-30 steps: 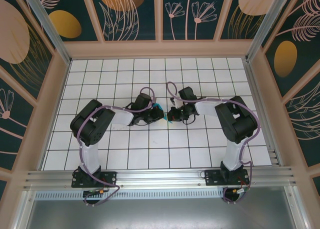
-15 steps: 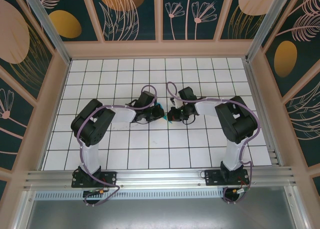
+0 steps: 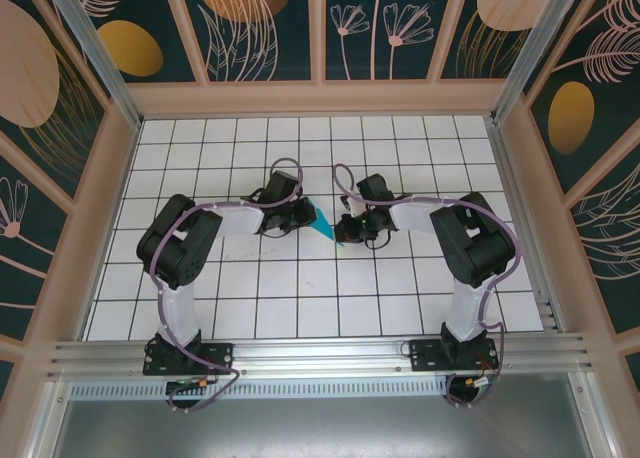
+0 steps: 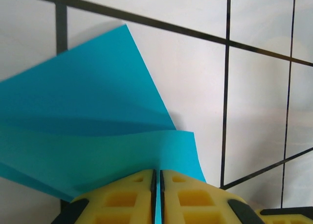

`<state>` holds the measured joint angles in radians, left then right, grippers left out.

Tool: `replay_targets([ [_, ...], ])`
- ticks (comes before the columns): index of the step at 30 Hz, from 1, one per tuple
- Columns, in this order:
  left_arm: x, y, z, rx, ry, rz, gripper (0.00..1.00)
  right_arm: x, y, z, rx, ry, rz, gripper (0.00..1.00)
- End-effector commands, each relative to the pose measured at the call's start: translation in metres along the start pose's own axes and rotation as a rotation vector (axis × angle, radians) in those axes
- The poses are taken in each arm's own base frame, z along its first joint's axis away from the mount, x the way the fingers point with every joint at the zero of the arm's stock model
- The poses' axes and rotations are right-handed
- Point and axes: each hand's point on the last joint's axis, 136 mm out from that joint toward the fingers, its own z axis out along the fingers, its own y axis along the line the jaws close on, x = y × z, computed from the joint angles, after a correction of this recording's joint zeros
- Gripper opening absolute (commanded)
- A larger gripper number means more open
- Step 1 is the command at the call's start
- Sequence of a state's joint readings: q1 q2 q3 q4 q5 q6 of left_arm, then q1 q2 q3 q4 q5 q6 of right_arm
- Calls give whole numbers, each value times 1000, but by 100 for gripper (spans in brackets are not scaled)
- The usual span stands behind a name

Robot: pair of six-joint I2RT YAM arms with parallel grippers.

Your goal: Fold a paper plane with a square sheet of paper (pick it up from the middle)

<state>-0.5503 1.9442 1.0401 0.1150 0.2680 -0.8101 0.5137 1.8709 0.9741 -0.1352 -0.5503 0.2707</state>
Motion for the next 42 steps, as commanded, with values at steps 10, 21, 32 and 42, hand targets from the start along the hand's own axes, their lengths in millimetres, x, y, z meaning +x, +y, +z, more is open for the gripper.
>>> replay_targets([
  [10,-11,11,-2,-40,-16,22,15,64,-73,13,276,174,117,0],
  [21,-5,32,6,-95,7,35,15,68,-78,13,294,184,121,0],
  [32,-18,60,1,-178,-18,84,18,74,-86,13,326,201,131,0],
  [42,-44,84,-5,-215,-55,82,19,80,-93,15,352,220,140,0],
])
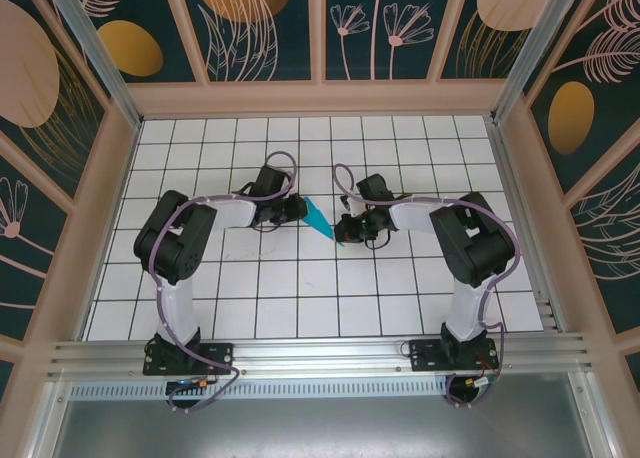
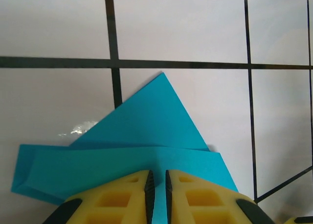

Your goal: Fold a paper plane with a square sheet of paper (pick it up from the middle)

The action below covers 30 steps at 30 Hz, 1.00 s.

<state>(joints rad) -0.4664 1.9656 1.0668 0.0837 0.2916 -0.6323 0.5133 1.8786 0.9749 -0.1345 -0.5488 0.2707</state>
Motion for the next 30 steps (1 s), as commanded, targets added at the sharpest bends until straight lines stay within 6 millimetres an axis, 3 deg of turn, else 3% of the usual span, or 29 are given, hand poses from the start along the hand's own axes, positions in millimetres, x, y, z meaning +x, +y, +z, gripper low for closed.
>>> replay_targets([
  [1,-13,64,2,-195,-31,-27,19,79,-91,13,351,217,137,0],
  [20,-50,107,-18,-290,-123,-70,19,80,-92,14,348,220,139,0],
  [25,-62,95,-33,-270,-163,-63,20,78,-88,13,333,212,138,0],
  [30,-78,60,-70,-173,-245,-67,22,76,-86,13,325,209,136,0],
])
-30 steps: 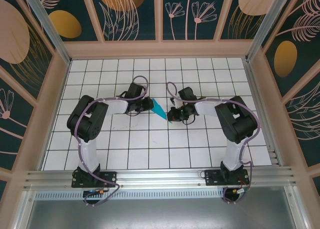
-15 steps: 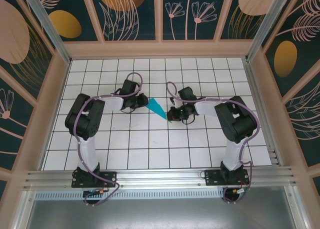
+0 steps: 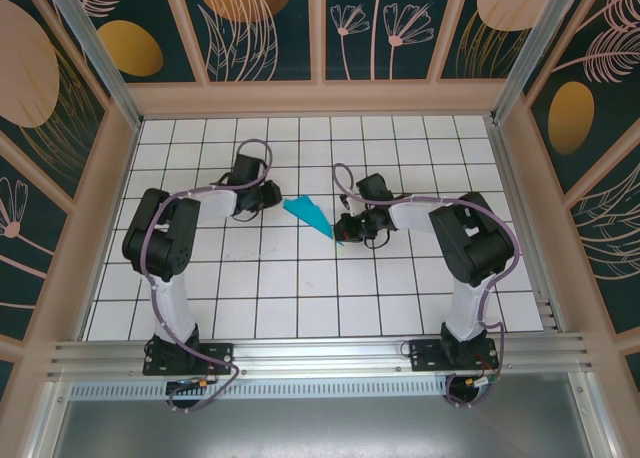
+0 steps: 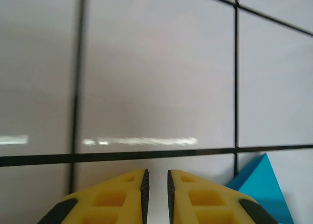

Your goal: Fold a paper plane with a square sheet of paper (pick it up from the middle)

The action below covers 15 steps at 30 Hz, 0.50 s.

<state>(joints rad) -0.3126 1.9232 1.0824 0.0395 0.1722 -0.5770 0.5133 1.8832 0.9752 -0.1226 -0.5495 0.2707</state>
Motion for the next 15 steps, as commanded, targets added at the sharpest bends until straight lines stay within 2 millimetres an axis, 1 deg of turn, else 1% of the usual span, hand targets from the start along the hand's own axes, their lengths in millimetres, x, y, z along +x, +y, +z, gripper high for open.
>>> replay_targets([
  [1,-25,-5,-39,12,-104,-24,22,78,-85,11,327,216,139,0],
  [3,-23,-21,-54,95,-120,-44,22,79,-86,11,330,218,140,0],
  [4,-21,-28,-55,127,-116,-53,22,79,-86,11,329,217,139,0],
  [5,-13,-34,-62,159,-111,-57,21,79,-86,11,329,218,140,0],
  [7,0,-48,-63,211,-86,-66,20,79,-86,11,330,216,140,0],
  [12,39,-96,-53,338,3,-65,16,79,-87,12,332,218,141,0],
  [13,49,-101,-44,346,32,-68,16,80,-87,12,333,219,142,0],
  [15,63,-117,-35,382,72,-72,14,80,-87,12,334,220,143,0],
])
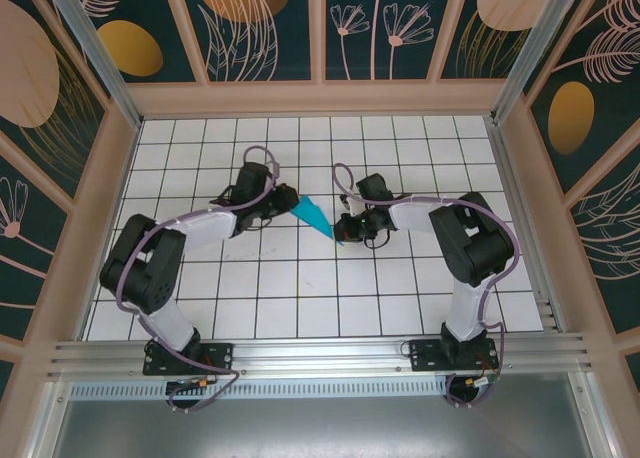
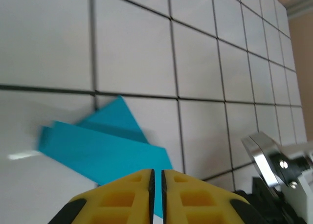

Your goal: Fold a paper plane with a square sheet of paper (pick it up from the middle)

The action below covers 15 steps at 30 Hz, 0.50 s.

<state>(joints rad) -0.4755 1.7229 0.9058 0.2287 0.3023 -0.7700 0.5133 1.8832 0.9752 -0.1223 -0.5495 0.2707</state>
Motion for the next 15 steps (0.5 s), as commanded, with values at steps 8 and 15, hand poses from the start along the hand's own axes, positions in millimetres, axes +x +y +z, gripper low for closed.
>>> replay_targets([
  [8,50,-38,58,128,163,-71,10,80,-89,13,341,221,142,0],
  [15,68,-20,72,74,209,-85,9,82,-90,13,347,225,143,0],
])
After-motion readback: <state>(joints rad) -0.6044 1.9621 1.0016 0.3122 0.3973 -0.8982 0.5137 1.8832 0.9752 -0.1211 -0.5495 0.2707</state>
